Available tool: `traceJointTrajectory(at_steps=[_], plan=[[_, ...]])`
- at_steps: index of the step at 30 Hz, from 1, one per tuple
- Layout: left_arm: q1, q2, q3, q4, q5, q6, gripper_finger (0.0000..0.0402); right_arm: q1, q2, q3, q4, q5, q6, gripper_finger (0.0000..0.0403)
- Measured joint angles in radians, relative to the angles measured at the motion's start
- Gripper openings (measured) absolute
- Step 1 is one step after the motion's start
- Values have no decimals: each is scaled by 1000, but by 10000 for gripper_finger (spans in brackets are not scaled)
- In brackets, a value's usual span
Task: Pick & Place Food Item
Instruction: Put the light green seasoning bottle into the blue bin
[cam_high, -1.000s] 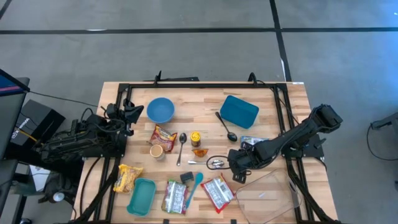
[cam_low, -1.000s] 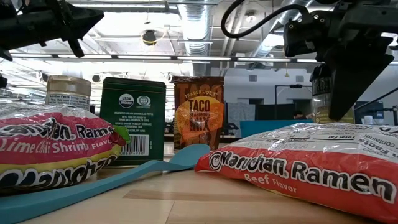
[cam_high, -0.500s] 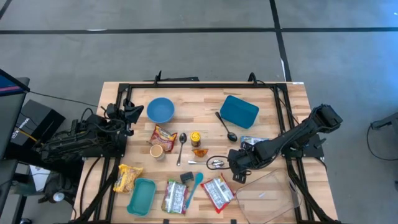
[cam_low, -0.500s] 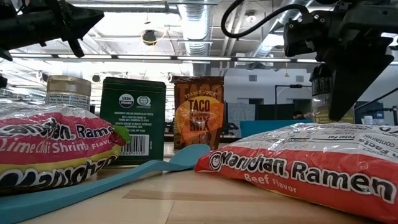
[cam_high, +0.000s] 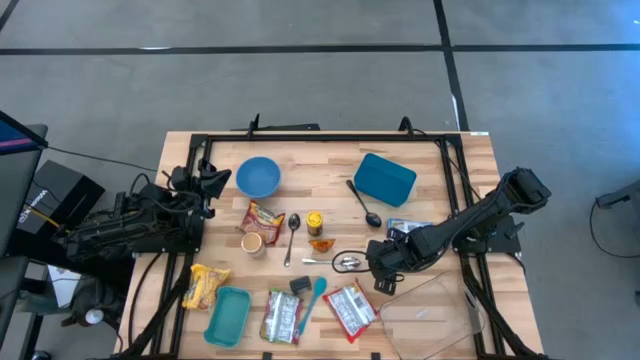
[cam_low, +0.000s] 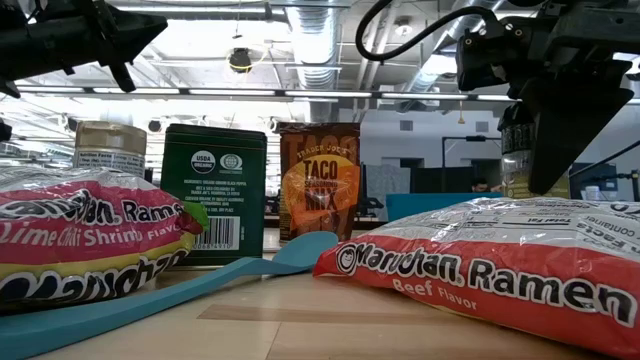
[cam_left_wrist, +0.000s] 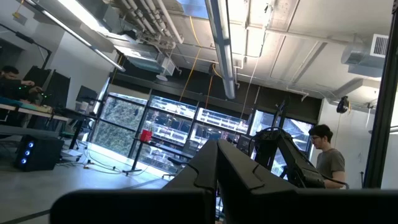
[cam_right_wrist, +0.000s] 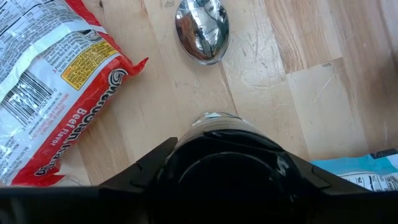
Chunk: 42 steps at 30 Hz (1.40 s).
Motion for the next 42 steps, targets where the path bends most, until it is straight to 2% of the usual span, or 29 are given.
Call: traceJointTrajectory(at_steps=[30, 36, 42], plan=[[0, 0, 0, 0, 0, 0, 2, -6, 0, 2, 16, 1, -47, 190], [0, 0, 0, 0, 0, 0, 2, -6, 1, 82, -50, 1, -77, 190], [0, 0, 0, 0, 0, 0, 2, -6, 1, 191, -90, 35, -178, 190]])
